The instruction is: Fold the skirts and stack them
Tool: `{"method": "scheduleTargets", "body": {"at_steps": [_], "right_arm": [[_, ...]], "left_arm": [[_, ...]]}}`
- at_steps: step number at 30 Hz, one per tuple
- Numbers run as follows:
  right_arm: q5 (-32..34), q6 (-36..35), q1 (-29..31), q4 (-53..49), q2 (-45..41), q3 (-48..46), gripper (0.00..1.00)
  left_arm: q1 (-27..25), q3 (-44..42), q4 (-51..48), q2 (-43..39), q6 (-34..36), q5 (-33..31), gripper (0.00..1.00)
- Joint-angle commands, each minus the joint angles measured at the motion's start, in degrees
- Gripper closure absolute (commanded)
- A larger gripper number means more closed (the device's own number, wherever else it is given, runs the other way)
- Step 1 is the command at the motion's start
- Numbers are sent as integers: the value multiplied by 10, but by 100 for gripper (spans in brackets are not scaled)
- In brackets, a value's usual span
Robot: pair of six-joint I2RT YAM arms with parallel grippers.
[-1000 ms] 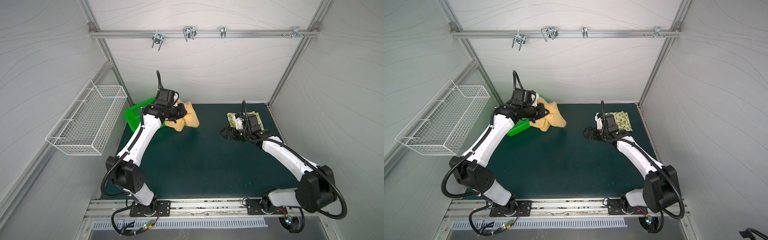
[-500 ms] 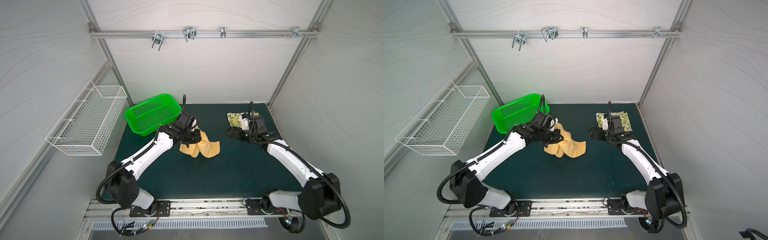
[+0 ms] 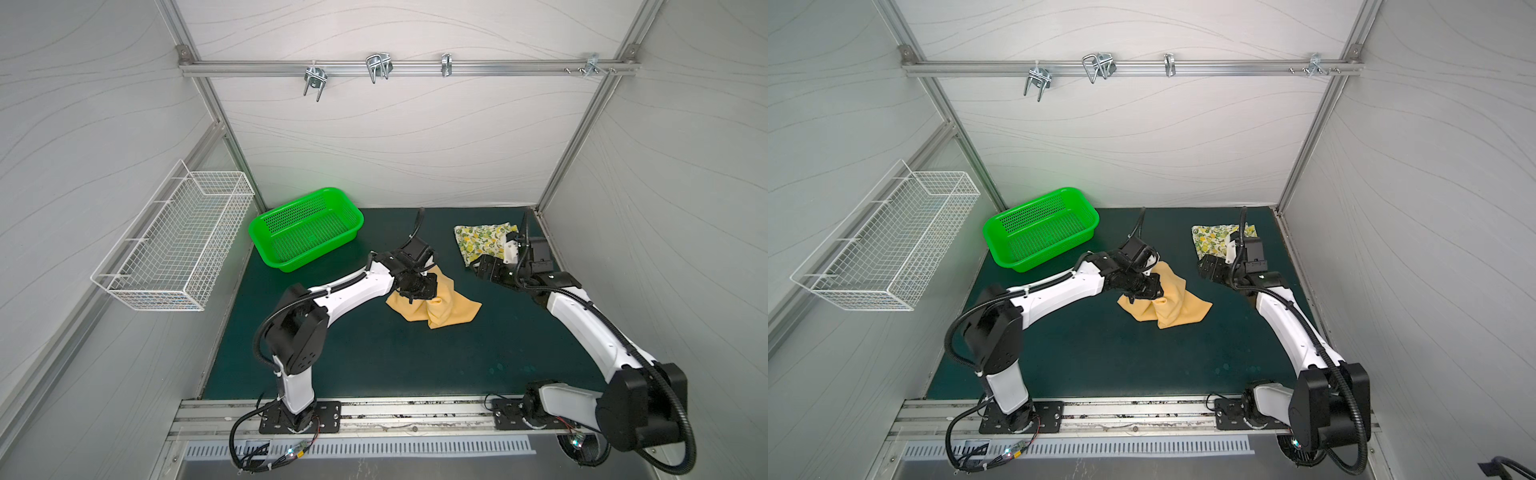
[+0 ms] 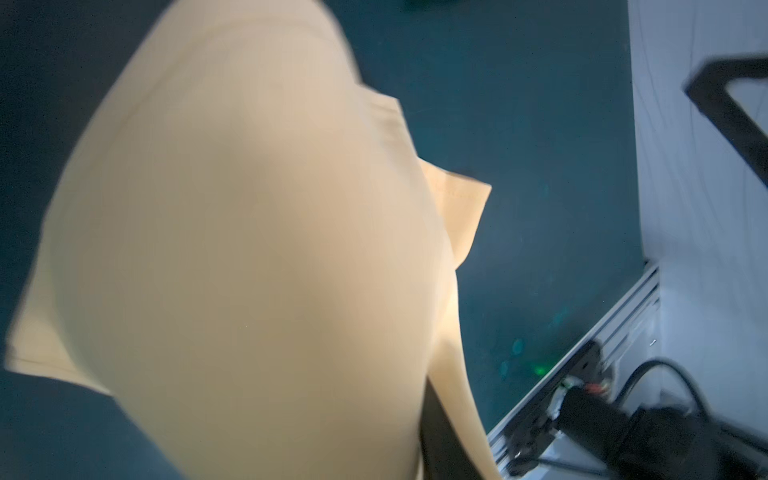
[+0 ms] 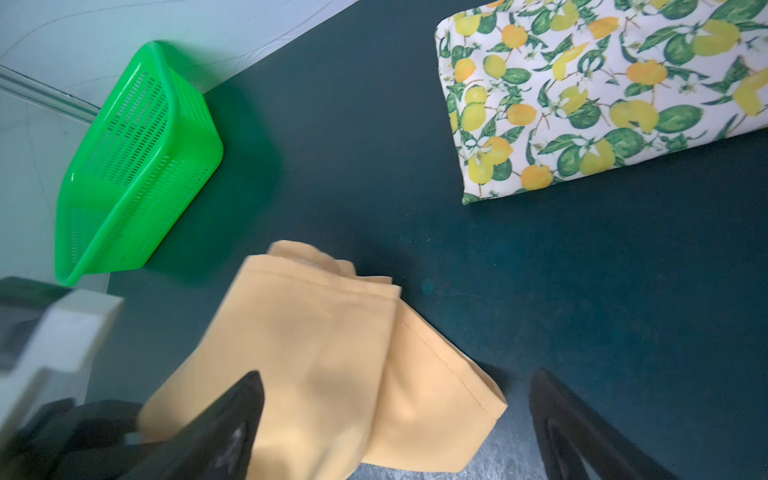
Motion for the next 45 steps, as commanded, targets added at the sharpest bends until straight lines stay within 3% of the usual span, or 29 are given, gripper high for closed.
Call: {"method": "scheduleTargets", "body": {"at_steps": [1,3,6,8,9,10,16,22,28,45], "right_arm": [[5,-12,-5,-11,-19,-1,1],[5,-12,-4,-16,-19,1,1],[1,-14,-5,-19,-20,0,1],[-4,-12,-3,-19,-20,-4,1],[-6,-12,-4,-18,-19,-6,1],[-8,-12,-3,-17,-18,-9,1],[-14,-5,26,1,10,-8,1],[7,-2,90,6,43,10,1],[8,2,115,10,56,18,1],[6,4,128,7,54,11,1]], "left_arm": [[6,63,0,22,6,-20,60],[22,86,-19,29,5,-27,52],[59,81,-20,8,1,-18,29],[84,65,-22,-19,4,-19,28],[94,55,-24,-32,5,-23,19],[107,41,-26,-49,6,-28,18],[159,-62,-2,-117,-4,-11,17],[162,-164,44,-151,-21,-11,17],[169,-225,100,-138,-39,6,17],[204,-178,133,-23,-35,26,21]]}}
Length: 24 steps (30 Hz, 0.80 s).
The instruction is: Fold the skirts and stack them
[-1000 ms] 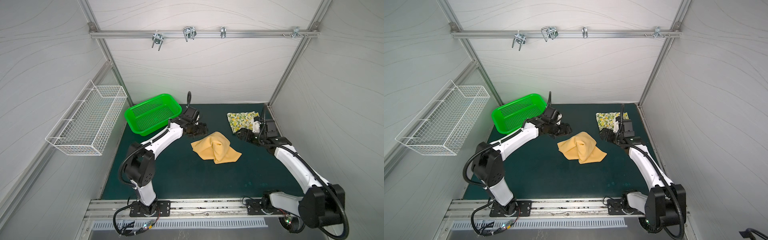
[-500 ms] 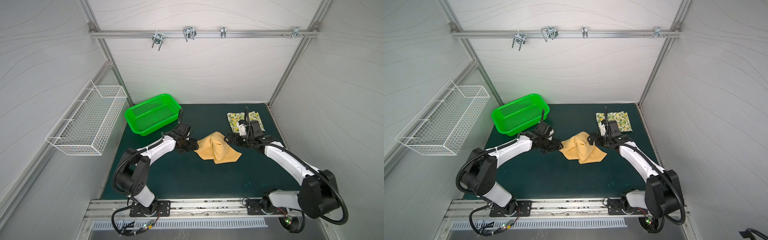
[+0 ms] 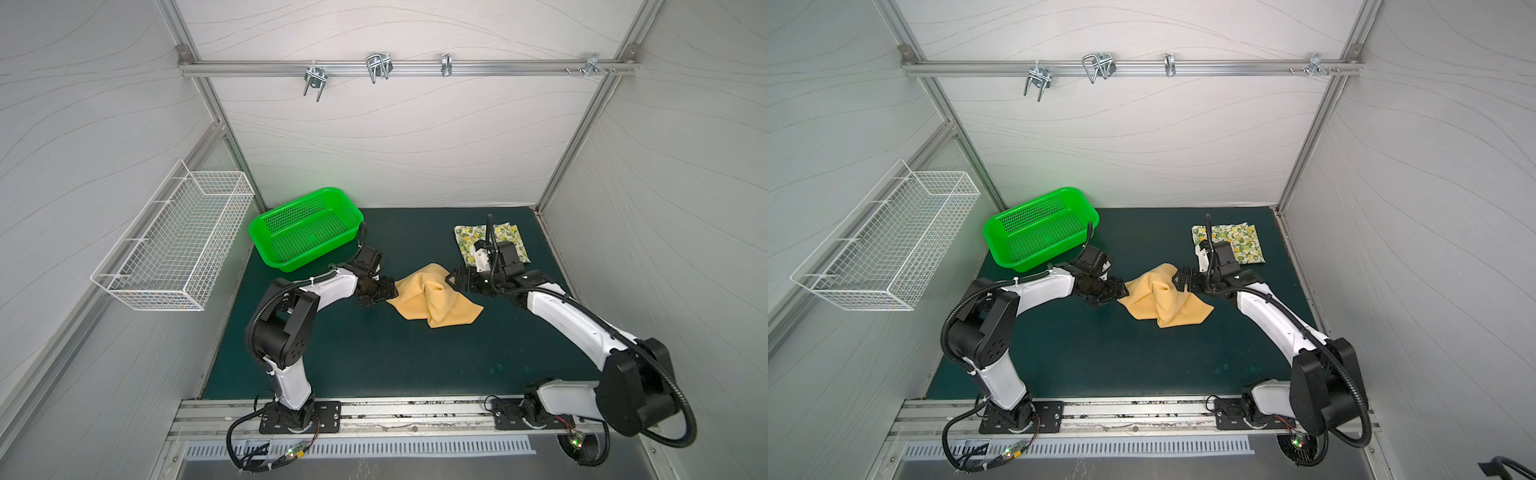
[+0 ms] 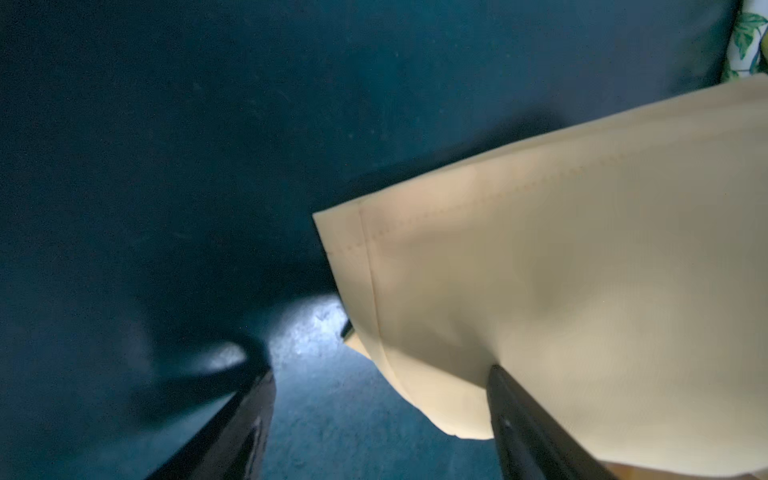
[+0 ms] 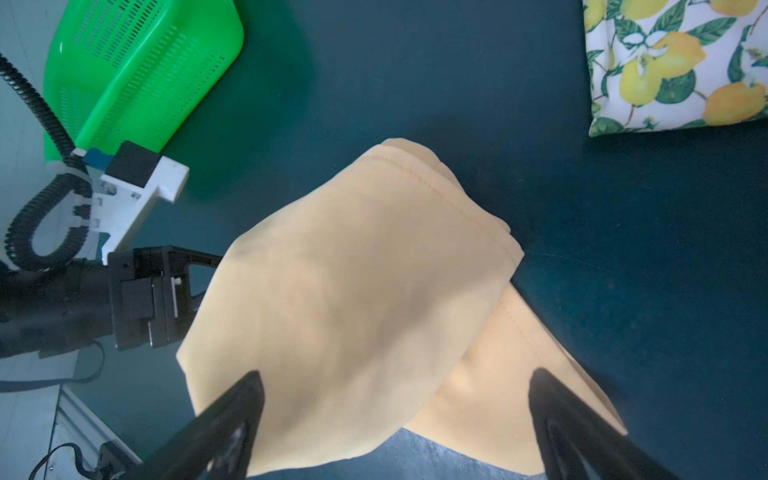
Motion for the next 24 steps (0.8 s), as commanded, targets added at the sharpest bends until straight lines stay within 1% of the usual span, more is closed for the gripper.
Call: {"method": "scheduleTargets", "body": {"at_steps": [1,8,12,18,21,24], "right_arm": [[1,1,4,5,-1,11,1],[-3,4,4,11,1,7,1],[-3,2,4,9,-1,7,1],[-6,1,4,12,0,9,1],[-11,3,4,18,3,7,1],[-16,5,4,21,6,7,1]], "left_arm": [[14,42,12,24,-1,9,22],[17,95,-29,72,12,15,28],[17,115,-58,87,18,13,32],[12,131,-115,98,35,-21,42],[5,134,-132,105,41,-44,45],[3,139,-132,116,39,-45,48]]}}
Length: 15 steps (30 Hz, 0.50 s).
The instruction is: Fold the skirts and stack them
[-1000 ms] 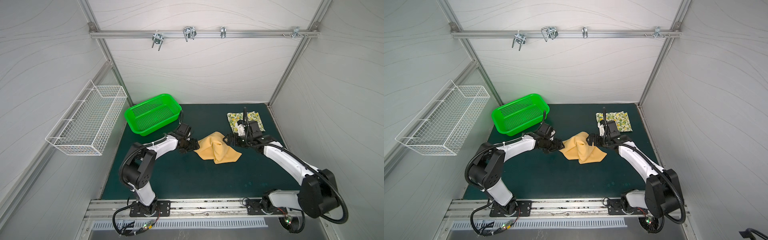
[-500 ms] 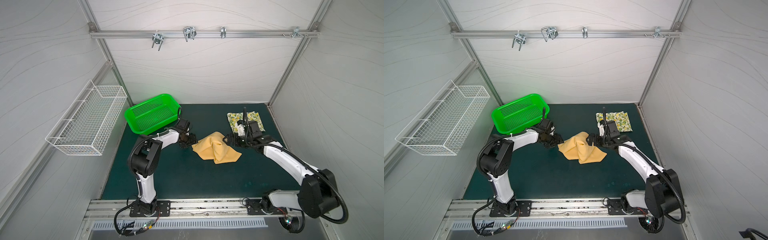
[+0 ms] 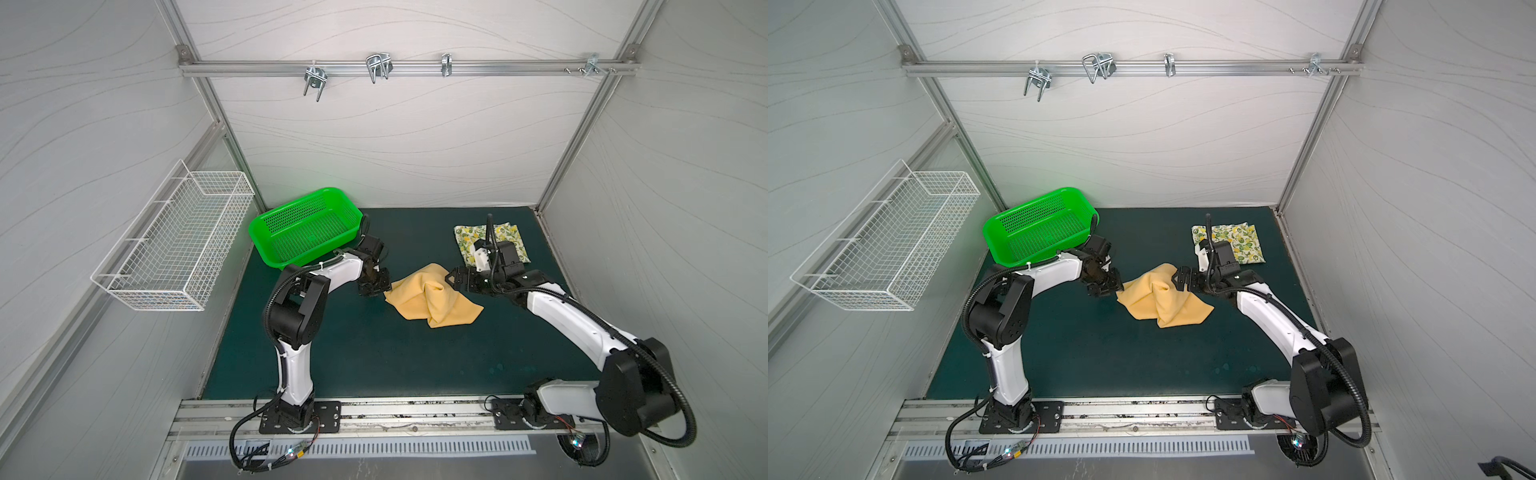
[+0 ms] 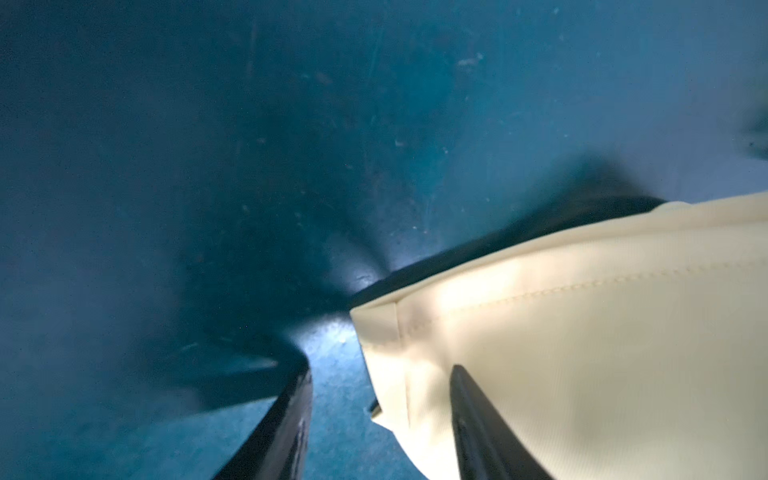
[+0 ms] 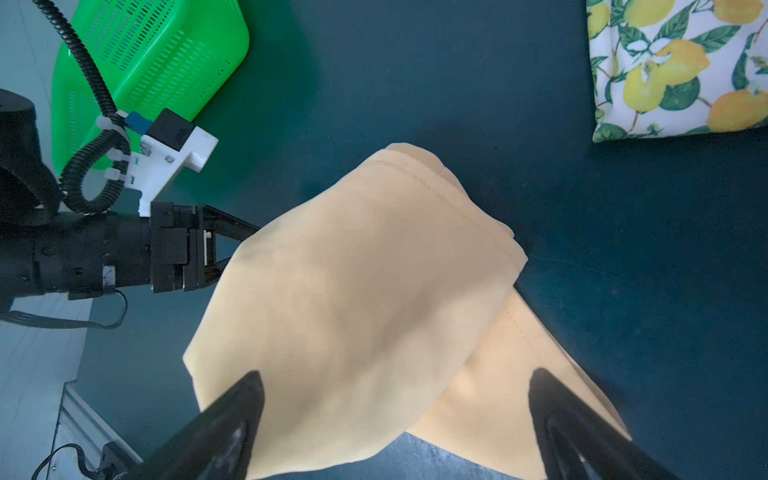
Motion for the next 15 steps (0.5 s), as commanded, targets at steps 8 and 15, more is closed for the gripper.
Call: {"method": "scheduleTargets", "body": {"at_steps": [8,15], "right_arm": [[-9,-2,4,5,-7,5,1],[-6,-5,4,2,-18,-1,1]], "left_arm": [[-14,69,-44,67,8,-24,52],[-15,85,-53,85,9,-29,82]]}}
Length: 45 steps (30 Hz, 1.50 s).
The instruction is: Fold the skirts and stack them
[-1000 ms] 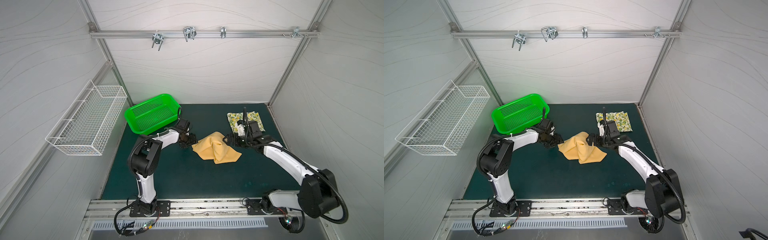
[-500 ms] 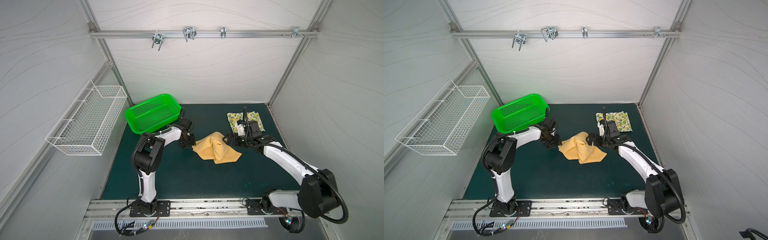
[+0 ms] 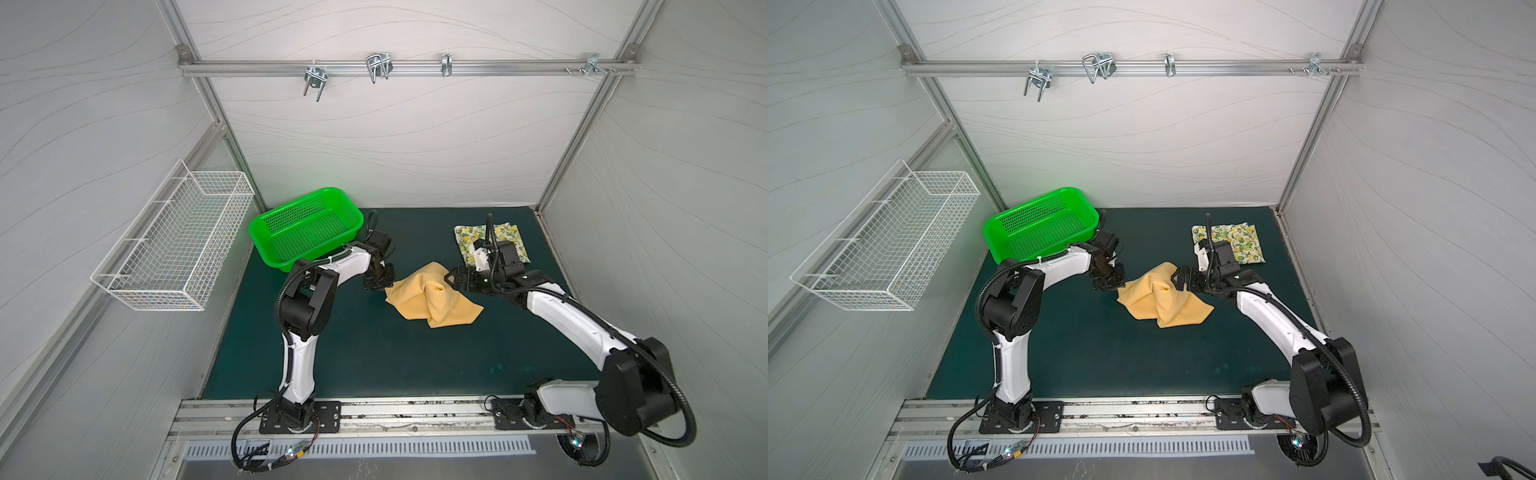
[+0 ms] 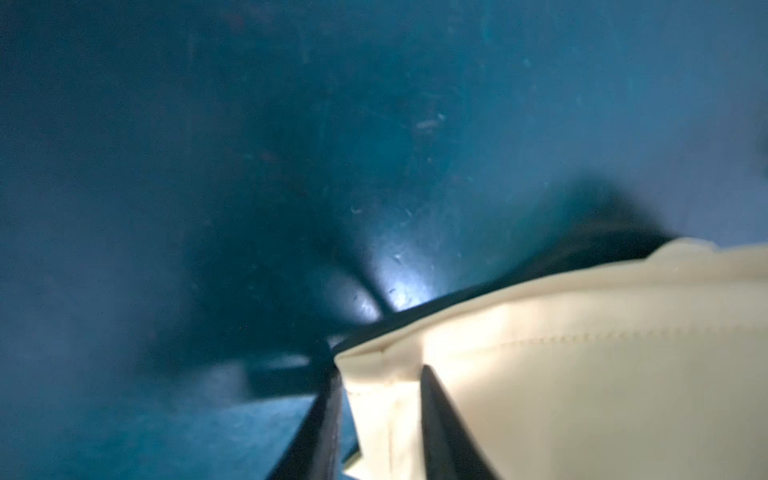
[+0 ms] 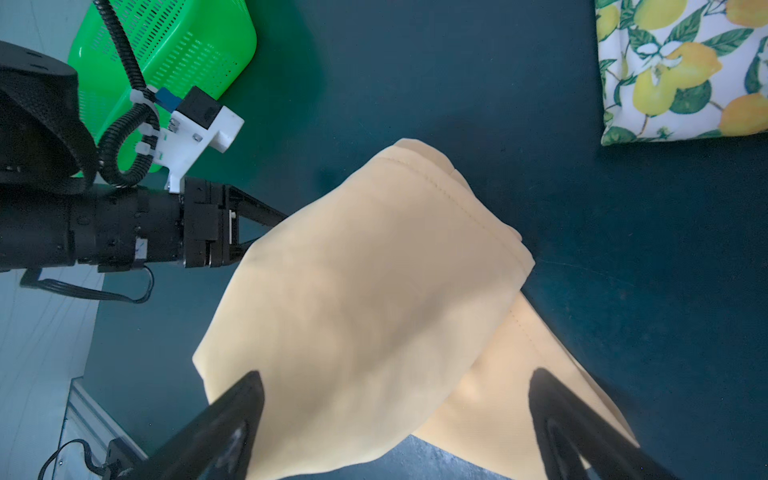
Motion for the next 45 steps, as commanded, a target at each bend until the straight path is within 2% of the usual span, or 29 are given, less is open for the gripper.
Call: {"method": "scheduleTargets", "body": {"at_steps": [1,3,4,16,22,29,35,45], "right_arm": [[-1,-5,4,0,-17,-1,1],[-4,-4,4,3,-17,-3,1],[-6,-2,4,4,-16,-3,1],[-17,-5,4,9,-17,-15,1],[-19,-5,4,10,-19,-18,1],[-17,-4,4,14,-15,-14,1],[-25,3,4,25,-5,-14,1],[-32,9,24,41,9,-15,1]], "left_arm": [[-4,3,-18,23,5,-16,91],[-4,5,-21,17,6,-21,99],[-4,8,-22,15,8,-21,100],[14,93,-79,-67,28,-50,100],[32,176,-132,-123,50,-70,100],[37,260,-182,-202,88,-136,100],[38,282,-196,-259,101,-163,100],[37,302,-212,-284,106,-160,100]]}}
